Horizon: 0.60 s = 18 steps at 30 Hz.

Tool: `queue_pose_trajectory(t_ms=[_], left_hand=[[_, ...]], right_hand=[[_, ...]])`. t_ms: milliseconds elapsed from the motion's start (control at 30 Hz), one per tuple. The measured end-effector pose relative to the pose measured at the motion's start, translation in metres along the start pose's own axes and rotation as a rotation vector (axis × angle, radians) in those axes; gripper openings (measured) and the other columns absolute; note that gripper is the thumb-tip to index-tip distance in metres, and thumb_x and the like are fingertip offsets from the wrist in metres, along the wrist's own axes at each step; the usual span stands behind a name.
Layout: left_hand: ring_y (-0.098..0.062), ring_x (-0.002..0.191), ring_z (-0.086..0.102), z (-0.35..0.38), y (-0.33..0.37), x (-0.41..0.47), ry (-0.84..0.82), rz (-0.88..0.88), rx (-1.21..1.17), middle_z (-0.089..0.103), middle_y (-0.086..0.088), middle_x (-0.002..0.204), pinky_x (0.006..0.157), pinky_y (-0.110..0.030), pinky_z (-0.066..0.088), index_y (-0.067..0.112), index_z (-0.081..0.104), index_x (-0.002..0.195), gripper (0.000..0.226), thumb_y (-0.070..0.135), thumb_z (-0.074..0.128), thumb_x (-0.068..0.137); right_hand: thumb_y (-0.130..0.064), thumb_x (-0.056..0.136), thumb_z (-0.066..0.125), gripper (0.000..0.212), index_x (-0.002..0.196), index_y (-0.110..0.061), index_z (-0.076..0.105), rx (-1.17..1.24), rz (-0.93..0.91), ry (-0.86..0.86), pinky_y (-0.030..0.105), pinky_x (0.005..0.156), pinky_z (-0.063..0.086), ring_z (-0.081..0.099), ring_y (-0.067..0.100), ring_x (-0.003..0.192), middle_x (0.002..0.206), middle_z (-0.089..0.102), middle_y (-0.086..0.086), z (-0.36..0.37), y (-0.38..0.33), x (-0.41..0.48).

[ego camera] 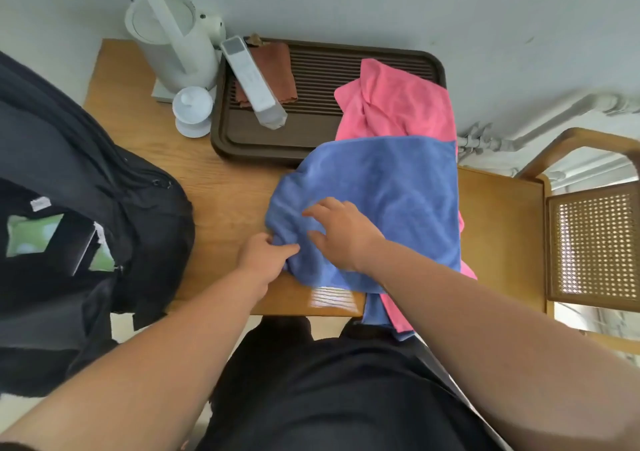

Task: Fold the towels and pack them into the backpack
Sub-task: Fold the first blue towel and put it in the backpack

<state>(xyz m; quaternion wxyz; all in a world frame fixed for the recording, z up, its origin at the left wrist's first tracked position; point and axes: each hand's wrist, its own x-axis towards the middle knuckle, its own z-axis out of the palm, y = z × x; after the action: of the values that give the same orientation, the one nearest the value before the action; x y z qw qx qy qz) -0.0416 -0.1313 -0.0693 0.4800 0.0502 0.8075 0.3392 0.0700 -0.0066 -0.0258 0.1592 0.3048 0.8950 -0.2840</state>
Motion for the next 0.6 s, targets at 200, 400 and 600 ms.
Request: queue_pose_trajectory(t_ms=[200, 400, 600], left_hand=[[-0.017, 0.072, 0.06, -0.02, -0.008, -0.008, -0.131, 0.047, -0.19, 0.063, -0.006, 0.08, 0.062, -0.028, 0.052, 0.015, 0.058, 0.081, 0.018, 0.005, 0.072, 0.087], [-0.024, 0.073, 0.061, -0.038, -0.013, -0.01, -0.075, 0.082, -0.225, 0.063, -0.009, 0.075, 0.064, -0.037, 0.055, 0.018, 0.057, 0.071, 0.024, 0.002, 0.071, 0.083], [-0.005, 0.071, 0.058, -0.04, -0.013, -0.021, 0.011, 0.307, -0.086, 0.066, 0.012, 0.077, 0.069, -0.032, 0.046, 0.014, 0.05, 0.061, 0.026, -0.002, 0.066, 0.073]], right_hand=[[-0.03, 0.104, 0.041, 0.046, 0.147, -0.045, 0.039, -0.138, -0.081, -0.12, 0.044, 0.097, 0.044, 0.045, 0.029, 0.117, 0.143, 0.042, -0.002, -0.001, -0.037, 0.039], [-0.058, 0.101, 0.032, 0.05, 0.135, -0.032, 0.057, -0.355, -0.081, -0.282, 0.045, 0.097, 0.044, 0.044, 0.027, 0.123, 0.139, 0.046, -0.001, 0.016, -0.021, 0.037], [-0.056, 0.099, 0.039, 0.053, 0.137, -0.022, 0.054, -0.41, -0.026, -0.339, 0.044, 0.098, 0.046, 0.046, 0.026, 0.125, 0.143, 0.045, -0.004, 0.023, 0.009, 0.026]])
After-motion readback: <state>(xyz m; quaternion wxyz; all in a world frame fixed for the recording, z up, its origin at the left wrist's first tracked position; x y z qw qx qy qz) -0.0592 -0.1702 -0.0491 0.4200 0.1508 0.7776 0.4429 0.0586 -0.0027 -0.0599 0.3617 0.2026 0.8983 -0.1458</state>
